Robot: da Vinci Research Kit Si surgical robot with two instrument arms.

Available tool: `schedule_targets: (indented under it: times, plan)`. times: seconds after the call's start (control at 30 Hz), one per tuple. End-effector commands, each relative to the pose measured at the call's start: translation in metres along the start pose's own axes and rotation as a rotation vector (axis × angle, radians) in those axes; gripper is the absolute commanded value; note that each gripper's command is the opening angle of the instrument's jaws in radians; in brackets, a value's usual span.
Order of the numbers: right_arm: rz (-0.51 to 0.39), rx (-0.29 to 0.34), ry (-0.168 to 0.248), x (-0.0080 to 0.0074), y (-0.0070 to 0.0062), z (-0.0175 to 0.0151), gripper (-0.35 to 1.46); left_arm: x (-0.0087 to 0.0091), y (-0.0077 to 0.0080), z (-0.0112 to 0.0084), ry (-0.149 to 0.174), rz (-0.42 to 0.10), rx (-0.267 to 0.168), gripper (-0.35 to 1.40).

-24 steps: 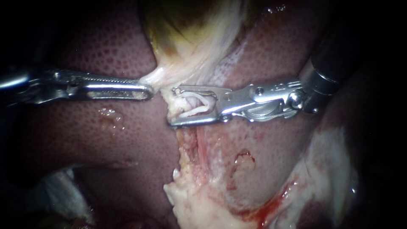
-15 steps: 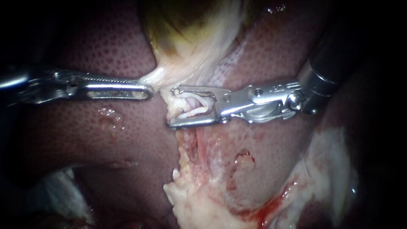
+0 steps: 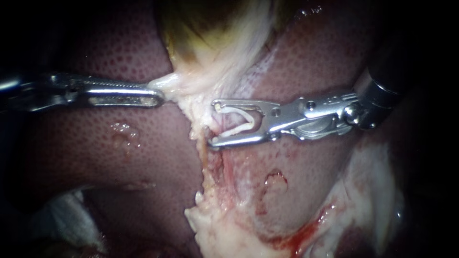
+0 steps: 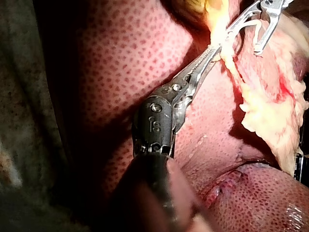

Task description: Clipping first clip left tube

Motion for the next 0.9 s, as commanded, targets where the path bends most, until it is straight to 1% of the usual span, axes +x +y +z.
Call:
schedule_targets:
  times: [0.03, 0.17, 0.4, 0.5, 0.63, 0.9]
  plan:
    - [0.009, 0.008, -0.008, -0.0004, -0.0002, 0.0001, 0.58, 0.0001, 0.0, -0.0001, 0.001, -0.001, 0.002, -0.35]
    - [0.025, 0.033, -0.029, -0.002, -0.001, 0.0007, 0.57, 0.0003, -0.0001, -0.0003, 0.001, -0.002, 0.003, -0.35]
    - [0.054, 0.074, -0.057, -0.0055, -0.0023, 0.003, 0.56, 0.0005, -0.0002, -0.0007, 0.002, -0.004, 0.007, -0.35]
    - [0.066, 0.089, -0.068, -0.0068, -0.0026, 0.0037, 0.56, 0.0006, -0.0002, -0.0007, 0.002, -0.005, 0.01, -0.35]
    - [0.076, 0.097, -0.071, -0.0079, -0.0027, 0.0045, 0.56, 0.0006, -0.0002, -0.0007, 0.002, -0.005, 0.01, -0.35]
    - [0.092, 0.12, -0.096, -0.0093, -0.003, 0.0061, 0.54, 0.0006, -0.0002, -0.0008, 0.002, -0.005, 0.01, -0.35]
